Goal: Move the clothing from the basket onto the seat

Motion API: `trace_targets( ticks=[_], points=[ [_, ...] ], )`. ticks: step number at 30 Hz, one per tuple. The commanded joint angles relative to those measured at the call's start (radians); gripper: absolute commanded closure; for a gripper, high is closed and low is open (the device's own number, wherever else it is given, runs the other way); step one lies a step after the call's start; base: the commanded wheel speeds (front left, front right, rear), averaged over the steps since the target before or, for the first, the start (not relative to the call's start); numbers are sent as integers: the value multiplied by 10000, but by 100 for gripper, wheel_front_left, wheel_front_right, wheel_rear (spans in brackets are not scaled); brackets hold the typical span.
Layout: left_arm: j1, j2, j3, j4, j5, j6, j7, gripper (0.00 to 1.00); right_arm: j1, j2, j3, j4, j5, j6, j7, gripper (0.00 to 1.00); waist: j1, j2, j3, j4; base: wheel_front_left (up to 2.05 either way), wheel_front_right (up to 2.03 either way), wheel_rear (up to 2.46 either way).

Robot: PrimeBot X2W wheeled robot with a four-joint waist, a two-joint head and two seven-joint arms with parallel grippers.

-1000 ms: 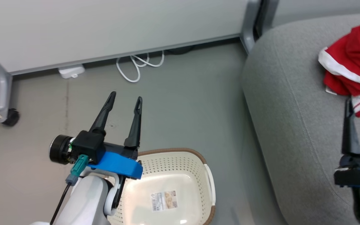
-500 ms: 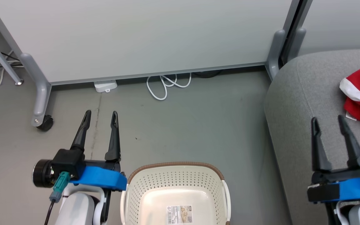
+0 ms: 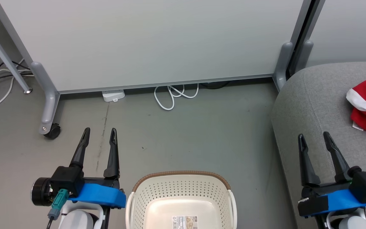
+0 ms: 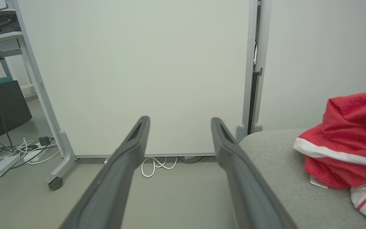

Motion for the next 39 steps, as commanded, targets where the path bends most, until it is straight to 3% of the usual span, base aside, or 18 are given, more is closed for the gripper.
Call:
trace_targets(
  ticks=[1, 22, 23, 27, 39],
  points=[
    [75, -24, 89, -20, 43, -55, -24, 0, 155, 47, 10, 57, 7, 5, -2, 0, 1, -1, 1, 16, 0, 0, 0],
    [299, -59, 290, -147, -18, -20, -24, 0, -34, 182, 1, 474, 117, 5, -2, 0, 1, -1, 40, 113, 0, 0, 0],
    [216, -44, 241, -82, -3, -8, 2, 100, -14, 150, 2, 471, 103, 0, 0, 100, 1, -1, 40, 114, 0, 0, 0],
    [561, -50, 214, 381, -28, 1, 70, 100, 140, 169, 14, 933, 130, 0, 12, 100, 1, -1, 37, 111, 0, 0, 0],
    [495, -51, 541, 317, -2411, -82, 685, 100, 39, 170, -112, 970, 2494, 0, 637, 100, 1, -1, -9, 46, 0, 0, 0]
  ],
)
